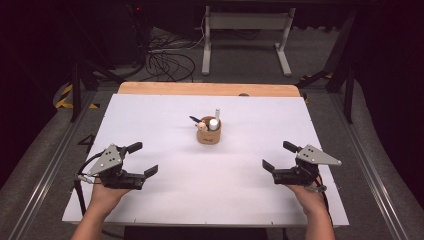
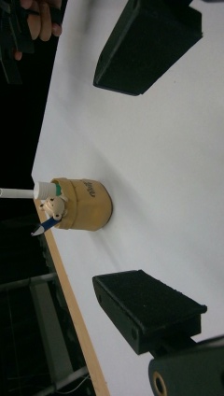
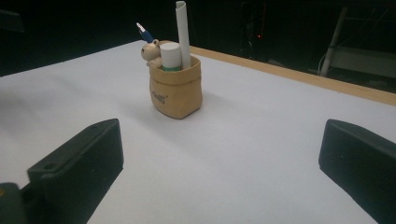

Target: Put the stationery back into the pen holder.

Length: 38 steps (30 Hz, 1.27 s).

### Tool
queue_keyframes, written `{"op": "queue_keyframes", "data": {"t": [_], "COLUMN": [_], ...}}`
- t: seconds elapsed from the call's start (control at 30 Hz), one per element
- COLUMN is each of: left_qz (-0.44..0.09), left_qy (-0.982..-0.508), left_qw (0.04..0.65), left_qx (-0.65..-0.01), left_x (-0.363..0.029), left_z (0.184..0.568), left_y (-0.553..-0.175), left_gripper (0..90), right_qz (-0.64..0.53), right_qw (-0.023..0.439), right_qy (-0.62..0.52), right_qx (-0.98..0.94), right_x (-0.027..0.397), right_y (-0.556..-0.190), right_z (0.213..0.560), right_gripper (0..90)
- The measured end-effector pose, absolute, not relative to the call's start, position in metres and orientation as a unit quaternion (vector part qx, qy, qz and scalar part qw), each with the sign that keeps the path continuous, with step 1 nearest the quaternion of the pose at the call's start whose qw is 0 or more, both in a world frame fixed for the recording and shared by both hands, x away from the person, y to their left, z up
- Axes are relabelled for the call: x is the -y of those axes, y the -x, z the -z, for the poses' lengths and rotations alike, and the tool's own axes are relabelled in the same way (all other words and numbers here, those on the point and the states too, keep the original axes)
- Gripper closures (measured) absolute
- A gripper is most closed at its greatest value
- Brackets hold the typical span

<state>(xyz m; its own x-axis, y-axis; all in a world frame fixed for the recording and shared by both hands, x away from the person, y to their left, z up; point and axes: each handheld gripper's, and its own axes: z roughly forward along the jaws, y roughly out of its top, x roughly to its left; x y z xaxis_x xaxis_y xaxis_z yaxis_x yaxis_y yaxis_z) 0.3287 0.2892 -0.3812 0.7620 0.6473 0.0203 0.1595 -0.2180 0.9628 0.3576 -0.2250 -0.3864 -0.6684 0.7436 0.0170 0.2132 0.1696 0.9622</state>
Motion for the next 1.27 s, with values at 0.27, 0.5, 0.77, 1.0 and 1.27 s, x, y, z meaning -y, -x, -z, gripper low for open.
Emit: {"op": "queue_keyframes", "data": {"t": [0.27,0.5,0.77,1.0,1.27], "left_qz": [-0.215,-0.215,-0.212,-0.214,-0.214], "left_qy": [-0.752,-0.752,-0.751,-0.753,-0.754], "left_qw": [0.563,0.562,0.564,0.561,0.56], "left_qx": [-0.268,-0.268,-0.269,-0.268,-0.268], "left_x": [-0.2887,-0.2888,-0.2883,-0.2883,-0.2882], "left_z": [0.3815,0.3816,0.3816,0.3817,0.3825], "left_y": [-0.3287,-0.3289,-0.3288,-0.3295,-0.3301], "left_gripper": [7.7,7.7,7.7,7.7,7.7], "right_qz": [-0.556,-0.555,-0.557,-0.556,-0.554], "right_qw": [0.243,0.248,0.25,0.252,0.252], "right_qy": [-0.33,-0.335,-0.337,-0.337,-0.339], "right_qx": [-0.723,-0.72,-0.717,-0.717,-0.717], "right_x": [0.226,0.2272,0.2281,0.2285,0.2292], "right_y": [-0.3572,-0.3568,-0.3558,-0.3551,-0.3555], "right_z": [0.3861,0.3861,0.3853,0.3849,0.3857], "right_gripper": [0.5,0.7,0.8,0.8,0.8]}}
